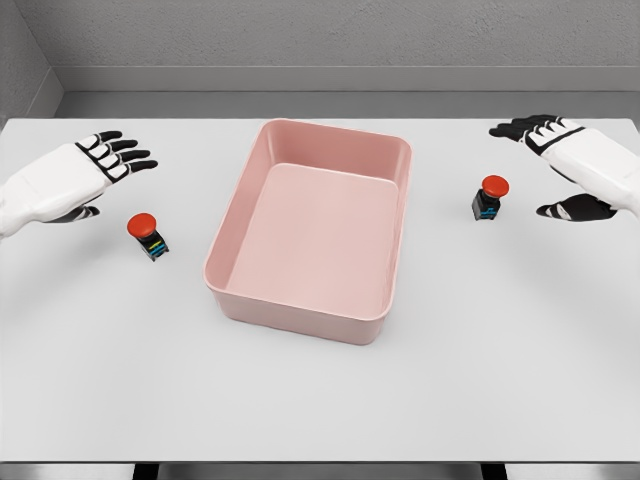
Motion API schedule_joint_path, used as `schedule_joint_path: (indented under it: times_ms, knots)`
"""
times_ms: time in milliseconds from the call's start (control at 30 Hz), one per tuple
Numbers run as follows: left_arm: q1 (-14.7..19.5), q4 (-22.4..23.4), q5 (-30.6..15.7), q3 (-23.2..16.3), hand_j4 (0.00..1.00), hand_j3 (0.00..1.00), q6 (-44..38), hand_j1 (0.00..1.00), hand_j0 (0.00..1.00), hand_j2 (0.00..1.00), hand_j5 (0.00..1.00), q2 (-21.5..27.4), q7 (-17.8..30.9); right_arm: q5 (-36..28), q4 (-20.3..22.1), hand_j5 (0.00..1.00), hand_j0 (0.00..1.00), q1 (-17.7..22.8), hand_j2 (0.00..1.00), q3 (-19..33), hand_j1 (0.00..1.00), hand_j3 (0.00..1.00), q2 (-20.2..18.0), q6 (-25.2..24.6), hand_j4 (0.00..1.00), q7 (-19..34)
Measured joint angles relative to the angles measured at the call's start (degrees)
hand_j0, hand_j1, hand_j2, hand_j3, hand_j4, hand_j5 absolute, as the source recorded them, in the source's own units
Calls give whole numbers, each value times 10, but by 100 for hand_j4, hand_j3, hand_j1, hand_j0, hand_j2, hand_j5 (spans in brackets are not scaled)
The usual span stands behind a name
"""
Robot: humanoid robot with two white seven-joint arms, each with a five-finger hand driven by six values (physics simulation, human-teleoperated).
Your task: Put the industrial switch in the basket with both arms
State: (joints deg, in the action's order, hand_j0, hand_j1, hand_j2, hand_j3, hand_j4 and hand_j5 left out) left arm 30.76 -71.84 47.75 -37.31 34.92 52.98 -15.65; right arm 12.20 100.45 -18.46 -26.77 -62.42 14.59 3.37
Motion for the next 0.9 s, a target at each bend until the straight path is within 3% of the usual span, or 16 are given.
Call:
schedule_joint_path:
  times_ms: [167, 267, 400, 667, 900]
  knots:
    - [3, 2, 5, 0, 100, 100, 0, 100, 100, 100, 100, 1, 8, -4, -18, 100, 100, -9, 100, 3, 100, 100, -1, -16, 100, -2]
    - [8, 2, 8, -6, 100, 100, 0, 100, 100, 100, 100, 2, 37, -3, -29, 100, 100, -24, 100, 1, 100, 100, 1, -78, 100, 5]
    - [11, 1, 11, -13, 100, 100, 0, 100, 100, 100, 100, 3, 78, -3, -32, 100, 100, -78, 100, -13, 100, 100, 6, -148, 100, 76]
    - [24, 1, 21, -30, 100, 100, 1, 100, 100, 100, 100, -10, 116, 0, -65, 100, 100, -249, 100, -167, 100, 100, 65, -239, 100, 189]
    - [21, -16, 21, -41, 100, 100, 1, 100, 100, 100, 100, -26, 120, -1, -107, 100, 100, -278, 100, -248, 100, 100, 112, -260, 100, 233]
